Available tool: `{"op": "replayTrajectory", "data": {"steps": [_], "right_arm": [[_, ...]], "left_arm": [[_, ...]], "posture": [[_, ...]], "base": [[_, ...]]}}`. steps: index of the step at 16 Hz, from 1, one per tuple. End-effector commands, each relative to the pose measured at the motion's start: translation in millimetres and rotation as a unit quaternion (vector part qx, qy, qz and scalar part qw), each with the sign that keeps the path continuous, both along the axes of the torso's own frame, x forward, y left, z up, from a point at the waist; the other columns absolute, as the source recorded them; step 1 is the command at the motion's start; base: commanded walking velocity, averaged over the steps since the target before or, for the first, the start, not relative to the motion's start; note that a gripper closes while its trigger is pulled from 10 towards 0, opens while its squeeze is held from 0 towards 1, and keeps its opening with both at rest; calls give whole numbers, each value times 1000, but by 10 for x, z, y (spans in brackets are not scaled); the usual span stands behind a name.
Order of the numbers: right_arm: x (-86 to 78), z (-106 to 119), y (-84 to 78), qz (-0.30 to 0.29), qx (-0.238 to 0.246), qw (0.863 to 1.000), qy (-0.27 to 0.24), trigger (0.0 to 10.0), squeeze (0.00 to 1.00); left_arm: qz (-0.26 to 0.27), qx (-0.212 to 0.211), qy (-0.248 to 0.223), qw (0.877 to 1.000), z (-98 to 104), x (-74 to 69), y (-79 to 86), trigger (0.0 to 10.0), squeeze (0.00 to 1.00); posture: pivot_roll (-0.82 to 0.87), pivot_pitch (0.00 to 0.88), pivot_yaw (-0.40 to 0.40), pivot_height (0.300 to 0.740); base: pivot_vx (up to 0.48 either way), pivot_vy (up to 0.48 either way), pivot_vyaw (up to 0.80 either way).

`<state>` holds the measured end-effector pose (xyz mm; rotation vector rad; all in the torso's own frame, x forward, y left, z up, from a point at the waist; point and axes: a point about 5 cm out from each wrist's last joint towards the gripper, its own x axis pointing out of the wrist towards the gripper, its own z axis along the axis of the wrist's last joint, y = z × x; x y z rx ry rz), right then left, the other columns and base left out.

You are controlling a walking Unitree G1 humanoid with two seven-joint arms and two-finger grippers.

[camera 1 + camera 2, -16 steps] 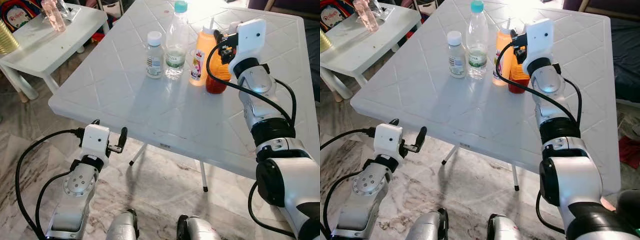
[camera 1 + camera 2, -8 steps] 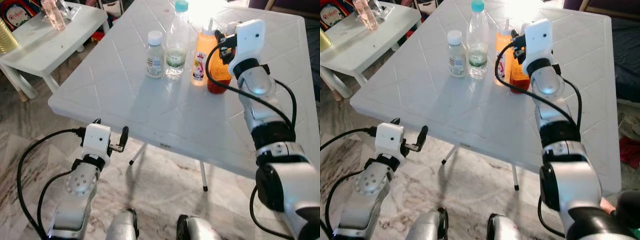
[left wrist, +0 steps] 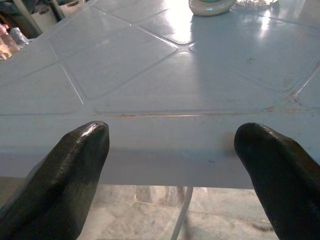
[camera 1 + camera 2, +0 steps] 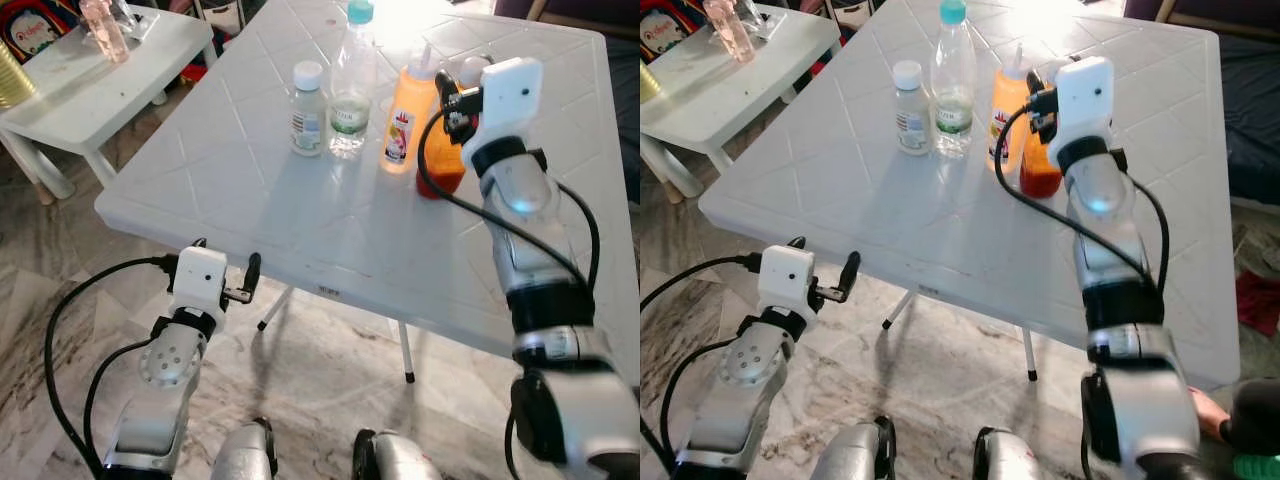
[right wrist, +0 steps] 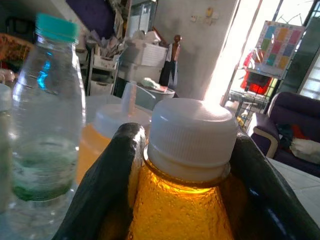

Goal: Restocking fridge

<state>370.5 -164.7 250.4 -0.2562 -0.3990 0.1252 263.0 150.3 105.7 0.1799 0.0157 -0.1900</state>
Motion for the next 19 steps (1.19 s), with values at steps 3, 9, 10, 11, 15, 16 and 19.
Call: {"op": "replayTrajectory", "data": {"steps": [3, 9, 10, 11, 15, 16, 19], "right_arm": [[-181, -67, 31, -14, 25, 1000, 0, 0, 0], [-396, -402, 192, 1, 45, 995, 92, 0, 0], [-491, -534, 211, 1, 50, 989, 137, 0, 0], [-561, -619, 231, 5, 47, 985, 166, 0, 0], [-723, -786, 308, 33, 38, 975, 217, 7098, 0], [-712, -771, 294, 22, 34, 977, 209, 10000, 0], [-682, -719, 232, 3, 25, 981, 190, 10000, 976]], "left_arm": [[4, 2, 6, 1000, -76, -9, -31, 10000, 0], [18, 6, 9, 1000, -105, 50, -35, 10000, 0], [16, 7, 12, 1000, -130, 28, -48, 10000, 0], [15, 7, 14, 1000, -145, 16, -65, 10000, 0], [11, 5, 20, 1000, -176, 1, -101, 10000, 0], [10, 5, 22, 1000, -180, 9, -108, 10000, 0], [9, 6, 21, 1000, -176, 18, -115, 10000, 0]], "posture": [[125, 135, -3, 740], [113, 129, -7, 740], [108, 133, -8, 740], [105, 137, -9, 740], [95, 142, -11, 740], [93, 142, -12, 740], [96, 139, -14, 740]], "base": [[0, 0, 0], [0, 0, 0], [0, 0, 0], [0, 0, 0], [0, 0, 0], [0, 0, 0], [0, 0, 0]]}}
